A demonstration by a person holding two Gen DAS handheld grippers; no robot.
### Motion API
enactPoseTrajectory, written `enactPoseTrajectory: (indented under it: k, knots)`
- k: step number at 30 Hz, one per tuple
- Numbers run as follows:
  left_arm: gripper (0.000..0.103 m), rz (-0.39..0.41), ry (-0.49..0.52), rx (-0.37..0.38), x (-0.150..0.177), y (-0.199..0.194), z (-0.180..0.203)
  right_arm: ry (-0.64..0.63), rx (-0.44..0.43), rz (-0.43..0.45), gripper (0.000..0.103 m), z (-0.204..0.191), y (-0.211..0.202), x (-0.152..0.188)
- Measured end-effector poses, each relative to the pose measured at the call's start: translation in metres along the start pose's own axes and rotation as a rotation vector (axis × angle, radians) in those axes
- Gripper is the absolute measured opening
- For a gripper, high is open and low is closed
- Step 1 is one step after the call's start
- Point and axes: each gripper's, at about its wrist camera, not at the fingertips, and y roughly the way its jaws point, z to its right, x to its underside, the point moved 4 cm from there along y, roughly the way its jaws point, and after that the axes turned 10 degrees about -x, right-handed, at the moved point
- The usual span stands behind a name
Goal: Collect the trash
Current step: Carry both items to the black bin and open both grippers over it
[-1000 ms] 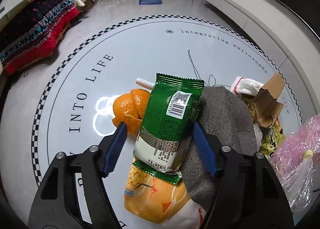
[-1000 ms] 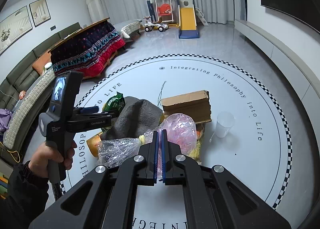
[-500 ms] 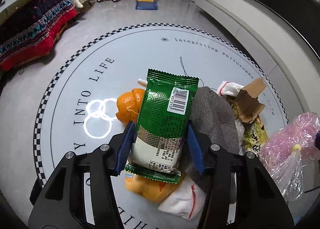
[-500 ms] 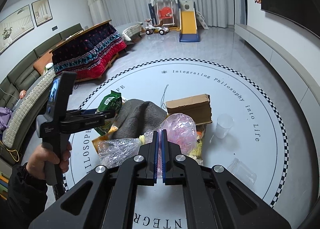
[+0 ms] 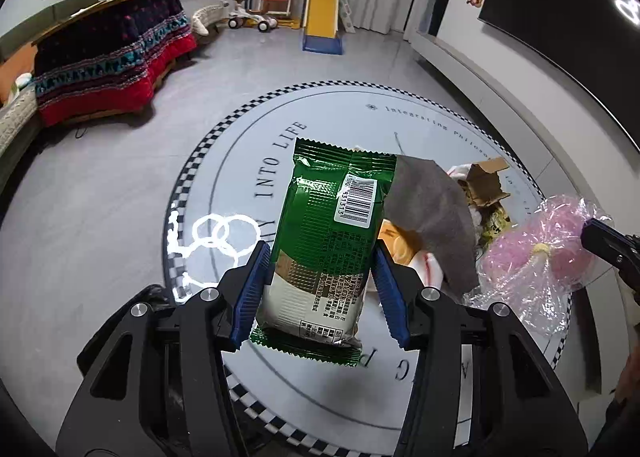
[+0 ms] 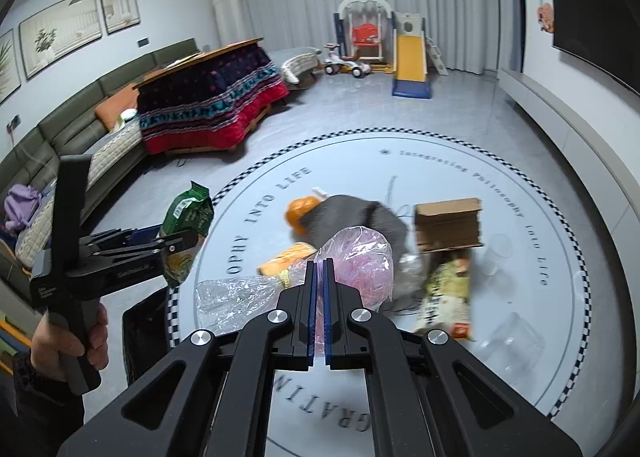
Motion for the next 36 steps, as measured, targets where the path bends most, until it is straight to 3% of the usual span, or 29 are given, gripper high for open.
enactPoseTrajectory:
  k: [13, 17, 24, 26, 27, 28, 30, 36]
  knots:
    - [0.051, 0.028, -0.16, -0.161, 0.102, -0.067, -0.132, -0.18, -0.203, -0.146, 0.004, -0.166, 0.076, 0.043]
    - [0.051, 0.005, -0.22, -0.209, 0.133, -0.072, -0.17, -0.24, -0.249, -0.2, 0.004, -0.212, 0.1, 0.06]
    - [0.052, -0.071, -0.333, -0.261, 0.184, -0.06, -0.222, -0.26, -0.307, -0.302, 0.004, -0.252, 0.147, 0.086]
    - [0.062, -0.097, -0.365, -0.272, 0.196, -0.054, -0.231, -0.26, -0.314, -0.346, 0.006, -0.259, 0.164, 0.092]
    - [0.088, -0.105, -0.386, -0.294, 0.202, -0.052, -0.237, -0.245, -0.297, -0.371, 0.017, -0.261, 0.174, 0.095]
    - [0.097, -0.101, -0.414, -0.325, 0.206, -0.053, -0.244, -0.231, -0.288, -0.377, 0.022, -0.261, 0.181, 0.096]
    - [0.097, -0.088, -0.439, -0.329, 0.21, -0.057, -0.251, -0.217, -0.298, -0.371, 0.038, -0.26, 0.183, 0.097]
    - [0.097, -0.069, -0.464, -0.313, 0.206, -0.063, -0.252, -0.217, -0.288, -0.327, 0.045, -0.249, 0.164, 0.091]
